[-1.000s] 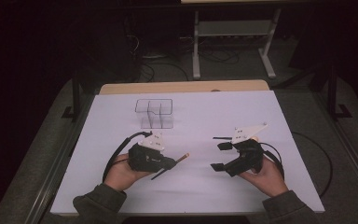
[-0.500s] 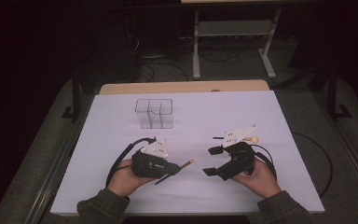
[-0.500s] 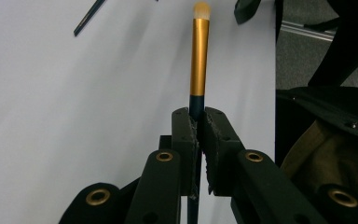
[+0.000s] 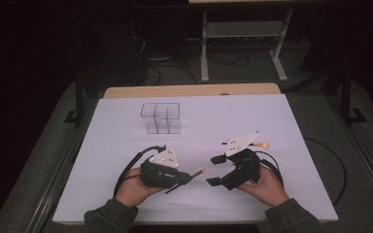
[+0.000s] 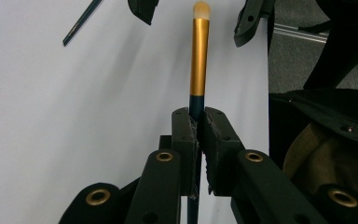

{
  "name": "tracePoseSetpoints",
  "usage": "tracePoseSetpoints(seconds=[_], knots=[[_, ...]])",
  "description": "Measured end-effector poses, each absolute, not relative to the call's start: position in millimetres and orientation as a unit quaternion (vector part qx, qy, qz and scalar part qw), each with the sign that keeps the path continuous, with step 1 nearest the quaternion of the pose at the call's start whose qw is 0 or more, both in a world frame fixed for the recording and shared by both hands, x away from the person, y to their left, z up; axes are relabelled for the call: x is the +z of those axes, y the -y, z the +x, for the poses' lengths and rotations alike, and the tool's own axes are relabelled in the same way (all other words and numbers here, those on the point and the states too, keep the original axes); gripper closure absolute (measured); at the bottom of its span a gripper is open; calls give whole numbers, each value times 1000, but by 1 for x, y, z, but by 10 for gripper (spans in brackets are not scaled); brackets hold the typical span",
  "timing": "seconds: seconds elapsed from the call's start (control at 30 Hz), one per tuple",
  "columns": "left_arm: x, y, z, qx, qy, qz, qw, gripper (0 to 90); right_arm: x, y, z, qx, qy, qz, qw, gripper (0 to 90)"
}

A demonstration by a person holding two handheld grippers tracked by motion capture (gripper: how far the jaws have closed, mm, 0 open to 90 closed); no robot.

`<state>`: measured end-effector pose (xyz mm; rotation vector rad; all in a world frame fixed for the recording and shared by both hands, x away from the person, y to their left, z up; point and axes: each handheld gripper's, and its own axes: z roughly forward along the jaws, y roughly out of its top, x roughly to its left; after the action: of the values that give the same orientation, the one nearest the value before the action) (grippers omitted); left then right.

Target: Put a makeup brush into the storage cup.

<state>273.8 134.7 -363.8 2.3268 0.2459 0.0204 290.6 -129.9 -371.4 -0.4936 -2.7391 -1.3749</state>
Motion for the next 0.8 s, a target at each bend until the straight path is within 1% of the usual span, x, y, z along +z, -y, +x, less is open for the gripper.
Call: tracePoseSetpoints(seconds=[0.2,0.47,0.53,0.67,0.7,0.73,0.77,0.8], knots=[[-367,-133,273,7,-91,918,387,833,-373,127,291,-443,883,-153,23,271],[-368,-130,271,3,-89,917,388,833,-374,124,290,-440,885,-146,30,312],[-368,-129,271,4,-85,917,388,833,-373,122,289,-442,885,-142,33,338],[-367,-128,271,8,-87,917,388,834,-372,122,289,-445,885,-137,33,363],[-367,-128,270,8,-84,918,388,834,-371,121,288,-450,883,-132,34,391],[-367,-128,270,8,-84,918,388,834,-371,121,288,-450,883,-132,34,391],[-366,-127,270,9,-84,918,388,834,-369,120,289,-452,882,-127,33,418],[-366,-127,270,10,-84,918,389,834,-369,120,289,-452,882,-127,33,418]])
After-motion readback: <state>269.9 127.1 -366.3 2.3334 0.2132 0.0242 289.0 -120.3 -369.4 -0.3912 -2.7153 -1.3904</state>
